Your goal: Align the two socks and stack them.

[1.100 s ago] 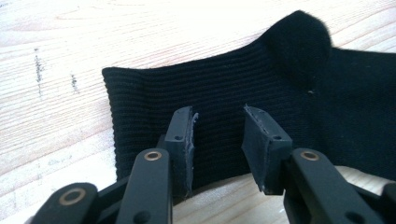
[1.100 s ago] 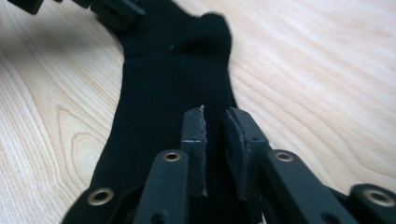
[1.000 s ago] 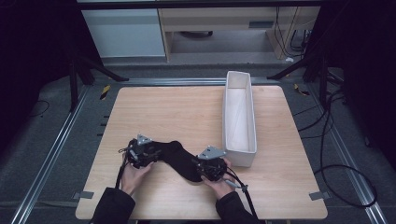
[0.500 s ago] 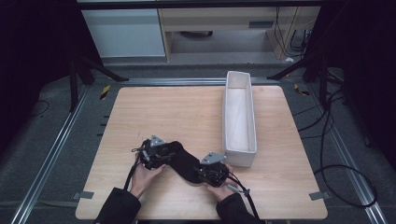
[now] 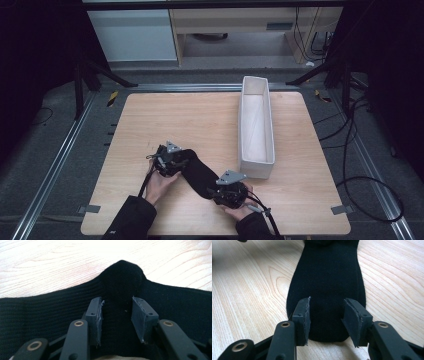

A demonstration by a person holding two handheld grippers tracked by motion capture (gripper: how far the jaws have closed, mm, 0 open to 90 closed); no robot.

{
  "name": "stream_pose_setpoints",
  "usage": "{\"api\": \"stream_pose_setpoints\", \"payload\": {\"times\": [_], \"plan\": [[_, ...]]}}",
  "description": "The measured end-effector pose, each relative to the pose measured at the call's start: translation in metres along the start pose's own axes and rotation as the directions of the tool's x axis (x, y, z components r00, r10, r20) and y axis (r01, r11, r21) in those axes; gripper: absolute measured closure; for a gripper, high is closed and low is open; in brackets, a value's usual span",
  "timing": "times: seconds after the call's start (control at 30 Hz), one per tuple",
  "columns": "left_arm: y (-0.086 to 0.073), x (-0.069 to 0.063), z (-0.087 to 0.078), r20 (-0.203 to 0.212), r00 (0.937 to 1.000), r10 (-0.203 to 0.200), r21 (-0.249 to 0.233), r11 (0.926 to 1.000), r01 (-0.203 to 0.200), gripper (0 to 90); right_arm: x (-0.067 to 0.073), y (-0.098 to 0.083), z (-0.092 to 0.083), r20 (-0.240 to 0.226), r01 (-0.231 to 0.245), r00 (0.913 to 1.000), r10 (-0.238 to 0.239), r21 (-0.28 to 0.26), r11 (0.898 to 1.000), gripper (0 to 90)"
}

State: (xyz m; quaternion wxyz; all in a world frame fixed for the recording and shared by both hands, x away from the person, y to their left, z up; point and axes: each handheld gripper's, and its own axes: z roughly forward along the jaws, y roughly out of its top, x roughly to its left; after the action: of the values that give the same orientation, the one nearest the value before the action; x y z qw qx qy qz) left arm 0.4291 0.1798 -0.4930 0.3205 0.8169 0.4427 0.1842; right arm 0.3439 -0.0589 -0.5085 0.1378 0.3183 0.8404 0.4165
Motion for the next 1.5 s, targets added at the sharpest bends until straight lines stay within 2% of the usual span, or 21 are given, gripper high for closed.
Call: {"api": "stream_pose_setpoints", "payload": {"times": [0.07,0.13,0.2,0.3,0.37,0.47,0.53,0.77,0.83,0.9,1.0,1.1,1.17,1.27,1.37,1.5], "plan": [[0.000,-0.001,-0.003,0.003,1.0000,-0.008,-0.006,1.0000,0.008,60.4,-0.001,0.003,-0.002,0.002,0.006,1.0000,-0.006,-0.006,1.000,56.4],[0.000,-0.001,-0.007,0.023,0.9996,-0.017,-0.013,0.9998,0.017,59.7,-0.004,0.008,-0.005,0.010,-0.008,0.9999,0.008,-0.031,1.000,58.9],[0.000,-0.005,-0.013,0.035,0.9994,0.000,-0.012,0.9999,0.001,58.7,-0.009,0.014,-0.004,0.017,-0.027,0.9995,0.027,-0.047,0.999,62.3],[-0.003,-0.014,-0.018,0.053,0.9981,0.030,-0.009,0.9995,-0.030,57.6,-0.017,0.017,0.007,0.059,-0.038,0.9975,0.038,0.000,0.999,66.6],[-0.003,-0.018,-0.017,0.050,0.9978,0.045,0.007,0.9990,-0.045,57.7,-0.021,0.016,0.013,0.077,-0.047,0.9961,0.043,0.040,0.998,70.7],[-0.003,-0.016,-0.008,0.034,0.9985,0.042,0.028,0.9987,-0.043,58.5,-0.021,0.012,0.011,0.053,-0.061,0.9968,0.059,0.038,0.997,76.0],[-0.001,-0.013,-0.005,0.047,0.9986,0.026,0.021,0.9994,-0.027,59.4,-0.017,0.009,0.008,0.028,-0.056,0.9981,0.055,0.043,0.997,77.6],[0.008,-0.018,0.006,0.037,0.9979,0.053,0.013,0.9985,-0.053,60.7,0.006,0.006,0.006,-0.078,-0.037,0.9962,0.040,0.042,0.998,76.2],[0.012,-0.018,0.009,0.042,0.9976,0.054,0.013,0.9984,-0.055,60.5,0.008,0.008,0.007,-0.083,-0.027,0.9961,0.031,0.041,0.999,73.5],[0.012,-0.018,0.009,0.062,0.9972,0.041,-0.002,0.9992,-0.041,59.3,0.005,0.011,0.006,-0.068,-0.040,0.9969,0.040,0.001,0.999,74.6],[0.013,-0.016,0.000,0.075,0.9967,0.031,-0.035,0.9990,-0.029,57.9,-0.001,0.014,0.006,-0.033,-0.045,0.9985,0.045,-0.021,0.999,77.3],[0.014,-0.012,-0.021,0.086,0.9962,0.012,-0.097,0.9953,-0.003,57.5,-0.005,0.018,0.007,-0.021,-0.046,0.9988,0.045,-0.049,0.998,80.4],[0.011,-0.011,-0.036,0.076,0.9970,0.014,-0.107,0.9942,-0.006,57.5,-0.008,0.023,0.009,-0.010,-0.040,0.9992,0.040,-0.053,0.998,82.8],[-0.005,-0.009,-0.055,0.074,0.9972,0.009,-0.106,0.9944,-0.001,58.4,-0.012,0.033,0.017,-0.006,-0.033,0.9994,0.033,-0.043,0.999,86.0],[-0.028,-0.008,-0.069,0.077,0.9970,-0.008,-0.095,0.9954,0.015,58.9,-0.014,0.044,0.030,-0.002,-0.015,0.9999,0.015,-0.015,1.000,88.0],[-0.049,-0.009,-0.080,0.086,0.9959,-0.027,-0.072,0.9968,0.033,58.6,-0.018,0.053,0.050,0.041,0.009,0.9991,-0.011,0.047,0.999,88.4]]}}
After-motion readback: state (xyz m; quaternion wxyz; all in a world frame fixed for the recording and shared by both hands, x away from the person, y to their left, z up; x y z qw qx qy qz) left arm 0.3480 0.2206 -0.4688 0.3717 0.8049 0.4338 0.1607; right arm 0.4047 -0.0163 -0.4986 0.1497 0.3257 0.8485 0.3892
